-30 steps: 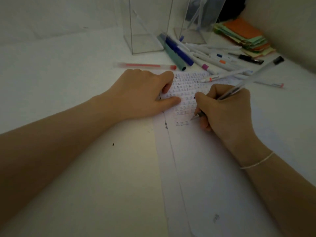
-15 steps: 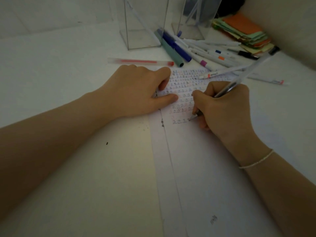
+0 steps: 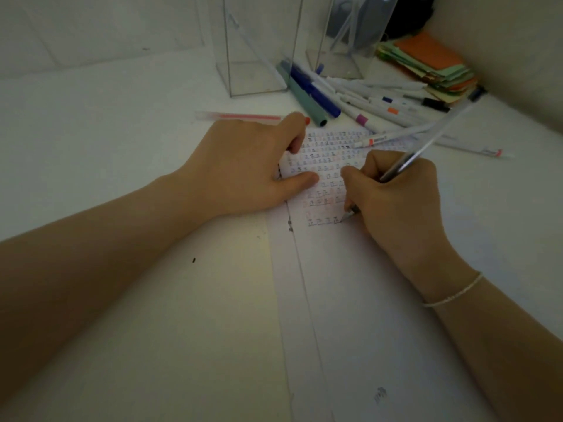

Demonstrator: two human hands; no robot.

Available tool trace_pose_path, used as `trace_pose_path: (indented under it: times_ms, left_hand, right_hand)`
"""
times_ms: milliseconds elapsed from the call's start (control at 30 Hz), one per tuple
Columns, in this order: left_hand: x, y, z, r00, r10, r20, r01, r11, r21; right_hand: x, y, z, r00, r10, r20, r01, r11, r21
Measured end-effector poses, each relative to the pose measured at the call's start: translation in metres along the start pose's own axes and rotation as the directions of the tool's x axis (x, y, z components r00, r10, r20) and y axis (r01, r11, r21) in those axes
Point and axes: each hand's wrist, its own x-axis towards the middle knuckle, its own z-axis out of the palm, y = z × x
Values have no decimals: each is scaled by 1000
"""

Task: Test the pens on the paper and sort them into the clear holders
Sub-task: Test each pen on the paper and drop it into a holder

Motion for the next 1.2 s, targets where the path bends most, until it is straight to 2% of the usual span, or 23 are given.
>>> trace_pose_path:
  times_ms: [67, 133, 200, 233, 333, 400, 433, 633, 767, 833, 900, 967, 1033, 1100, 1133, 1200]
  left_hand:
    - [0, 2, -1, 1000, -12, 12, 14, 980, -200]
    - [1, 4, -3, 994, -28, 104, 75, 875, -479]
    - [2, 4, -4, 982, -18, 188, 129, 788, -601]
    - [2, 4, -4, 978, -9, 207, 137, 774, -618]
    - [2, 4, -3, 975, 26, 220, 123, 763, -635]
    - [1, 5, -3, 974, 45, 221, 108, 765, -635]
    - [1, 5, -4, 975, 53, 217, 99, 766, -635]
    - [1, 6, -3, 980, 73, 184, 55, 792, -608]
    - [0, 8, -1, 980, 128, 152, -54, 910, -412]
    - [-1, 12, -1, 977, 185, 104, -138, 925, -353]
    - [-1, 18, -3, 977, 197, 83, -148, 903, -403]
    - [-2, 22, -5, 981, 167, 94, -92, 842, -531]
    - [-2, 22, -7, 988, 104, 118, -7, 778, -629]
    - [-2, 21, -8, 994, 16, 106, 61, 727, -684]
    - [-1, 20, -9, 995, -33, 91, 88, 700, -709]
    - [0, 20, -9, 988, -128, 90, 152, 641, -752]
  right_hand:
    - [2, -2, -5, 996, 85, 16, -86, 963, 256]
    - [6, -5, -11, 983, 180, 46, -176, 822, 542]
    - [8, -2, -16, 973, 214, 90, -212, 661, 719]
    - [8, -1, -17, 972, 209, 103, -215, 632, 744]
    - [7, -1, -18, 981, 163, 108, -192, 694, 694]
    - [7, -5, -18, 966, 210, 153, -252, 614, 748]
    - [6, -7, -18, 963, 214, 162, -262, 615, 744]
    - [4, -9, -15, 969, 187, 161, -247, 744, 621]
    - [2, -8, -14, 977, 120, 177, -194, 844, 500]
    - [2, -9, -15, 982, 74, 173, -143, 889, 435]
    - [2, -9, -15, 983, 59, 174, -127, 903, 411]
    - [2, -11, -17, 979, 69, 191, -146, 894, 423]
    - [4, -14, -21, 976, 134, 172, -210, 783, 585]
    - [9, -15, -30, 968, 243, 68, -213, 644, 735]
    - [12, -16, -34, 966, 260, 0, -185, 690, 700]
    - [16, -16, -33, 987, 152, -59, -119, 918, 377]
